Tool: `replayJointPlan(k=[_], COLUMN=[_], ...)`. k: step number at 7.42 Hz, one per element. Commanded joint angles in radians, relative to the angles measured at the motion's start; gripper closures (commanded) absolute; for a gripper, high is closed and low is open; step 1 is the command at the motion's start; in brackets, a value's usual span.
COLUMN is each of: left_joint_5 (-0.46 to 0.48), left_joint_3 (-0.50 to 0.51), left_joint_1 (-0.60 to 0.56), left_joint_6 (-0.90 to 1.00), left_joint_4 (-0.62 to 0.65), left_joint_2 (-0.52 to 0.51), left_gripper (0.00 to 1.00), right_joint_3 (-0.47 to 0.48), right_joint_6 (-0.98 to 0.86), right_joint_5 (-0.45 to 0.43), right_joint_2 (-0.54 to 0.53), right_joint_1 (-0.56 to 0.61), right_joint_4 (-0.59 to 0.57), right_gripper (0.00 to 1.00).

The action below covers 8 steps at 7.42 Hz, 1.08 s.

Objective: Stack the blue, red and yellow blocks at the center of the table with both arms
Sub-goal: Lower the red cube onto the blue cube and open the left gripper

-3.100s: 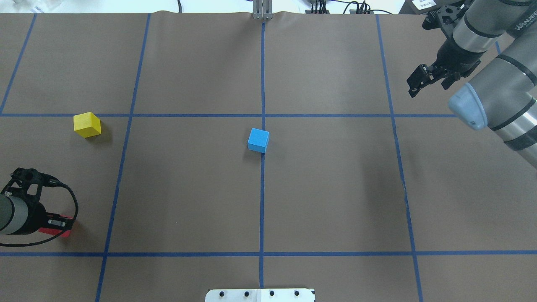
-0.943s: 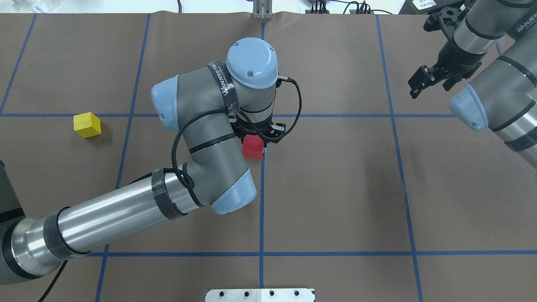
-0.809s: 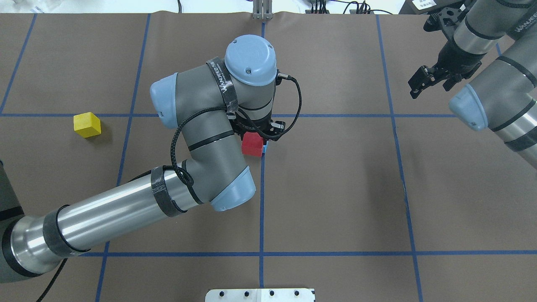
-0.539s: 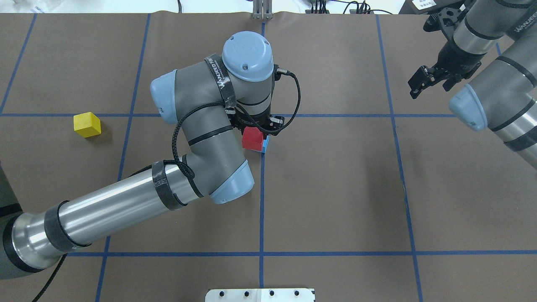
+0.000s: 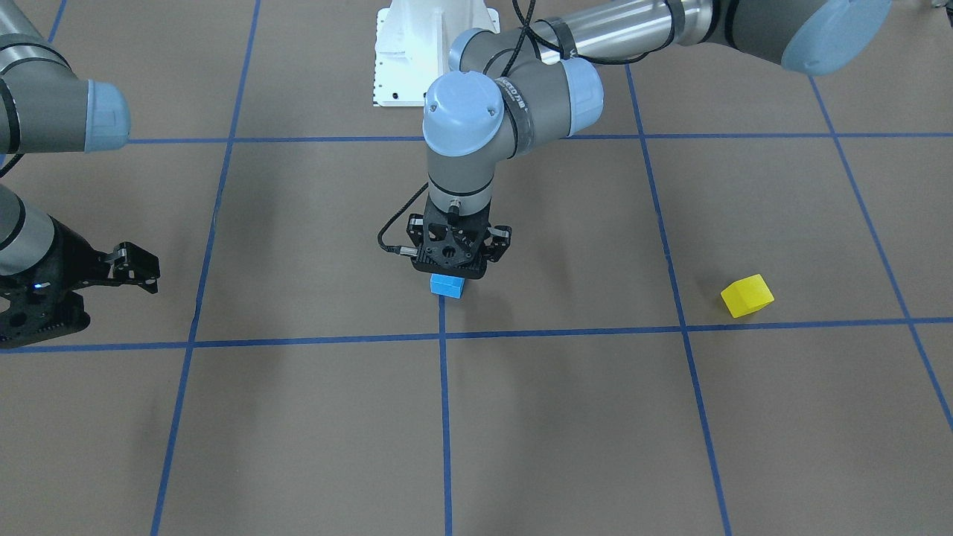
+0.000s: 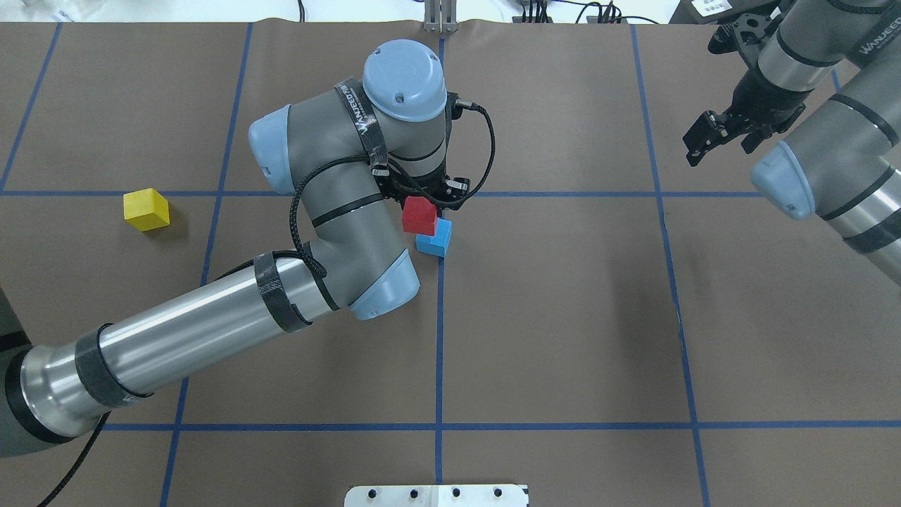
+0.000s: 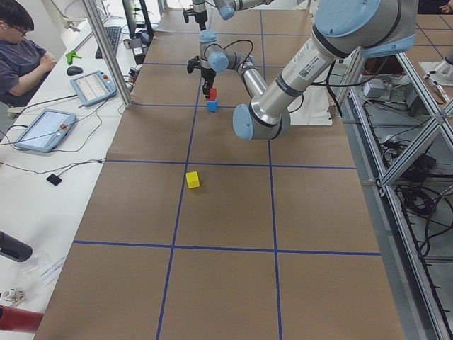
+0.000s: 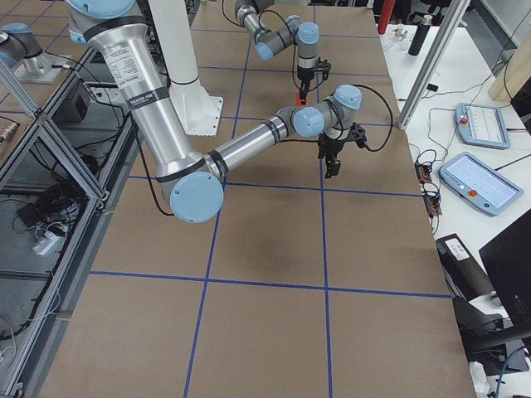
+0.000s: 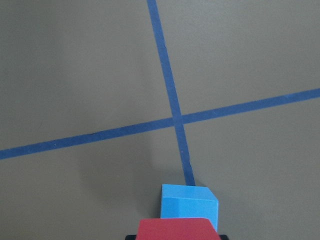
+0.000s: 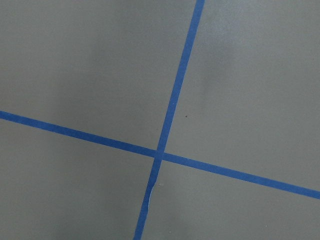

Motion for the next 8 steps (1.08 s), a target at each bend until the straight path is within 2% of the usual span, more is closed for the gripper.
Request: replayJointPlan(k=[1,4,8], left_joint_5=[0.0,-0.002,-0.002], left_joint_3=[0.051,0.06,0.063], left_joint_1=[-0.003,-0.003,0.003], left_joint_6=[-0.008,-0.011,-0.016], left_joint_4=[-0.066,-0.067,-0.065], left_joint_2=[-0.005,-0.007,-0.018], left_gripper=[1.0,1.0,0.93], right_joint_3=[-0.002,-0.007,-0.012], right_joint_6=[0.0,0.0,-0.003], right_joint_5=[0.0,0.0,0.0], right_joint_2=[0.003,0.006,0.008], right_joint_1=[0.0,0.0,0.0], right_joint_4=[0.002,0.002,0.002], right_gripper=[0.01,0.01,0.01])
